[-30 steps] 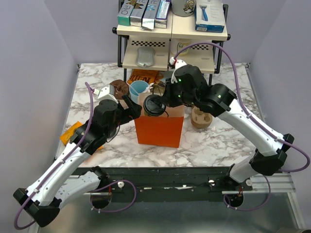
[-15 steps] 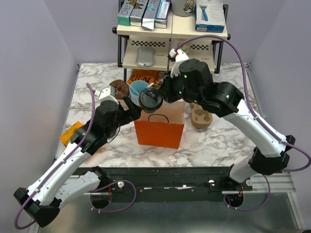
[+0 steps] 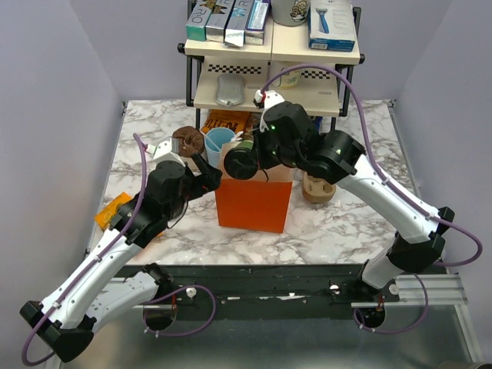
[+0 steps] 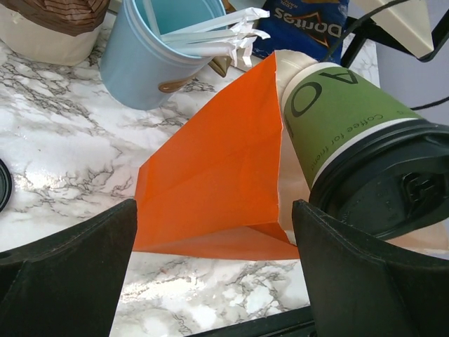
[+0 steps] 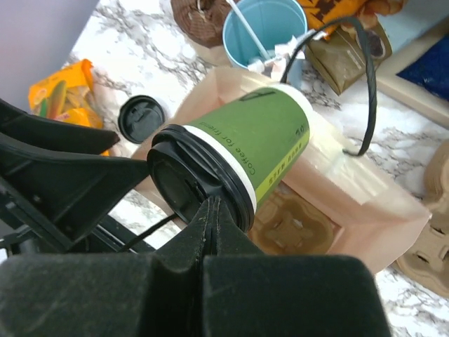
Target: Pack the takeout coffee
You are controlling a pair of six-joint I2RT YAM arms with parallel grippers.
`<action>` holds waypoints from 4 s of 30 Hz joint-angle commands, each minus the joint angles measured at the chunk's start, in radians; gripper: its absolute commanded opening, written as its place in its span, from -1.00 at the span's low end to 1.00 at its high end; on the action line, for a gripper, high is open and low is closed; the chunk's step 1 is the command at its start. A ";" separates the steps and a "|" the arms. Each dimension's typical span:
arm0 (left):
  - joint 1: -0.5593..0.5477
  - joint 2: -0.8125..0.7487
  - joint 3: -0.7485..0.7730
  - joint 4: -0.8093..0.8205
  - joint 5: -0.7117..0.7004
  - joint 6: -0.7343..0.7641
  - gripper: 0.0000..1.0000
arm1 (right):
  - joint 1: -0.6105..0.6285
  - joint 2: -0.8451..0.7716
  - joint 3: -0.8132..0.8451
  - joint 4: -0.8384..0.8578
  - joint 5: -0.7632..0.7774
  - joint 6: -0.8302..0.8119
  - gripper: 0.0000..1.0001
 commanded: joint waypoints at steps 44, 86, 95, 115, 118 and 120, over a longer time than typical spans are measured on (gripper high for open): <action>0.099 0.025 0.012 0.402 0.607 0.722 0.83 | -0.007 0.011 -0.018 0.049 0.031 -0.022 -0.99; 0.189 0.217 0.078 0.479 0.741 0.575 -1.00 | -0.021 -0.061 -0.101 0.161 0.011 -0.155 -0.10; 0.197 0.208 0.084 0.485 0.776 0.545 -1.00 | -0.127 -0.095 -0.170 0.172 -0.165 -0.238 0.18; 0.205 0.215 0.113 0.433 0.821 0.517 -1.00 | -0.156 -0.081 -0.193 0.186 -0.336 -0.254 -0.23; 0.206 0.214 0.113 0.437 0.835 0.515 -1.00 | -0.158 -0.088 -0.191 0.184 -0.343 -0.241 -0.42; 0.208 0.211 0.113 0.439 0.836 0.511 -1.00 | -0.158 -0.088 -0.190 0.176 -0.336 -0.235 -0.55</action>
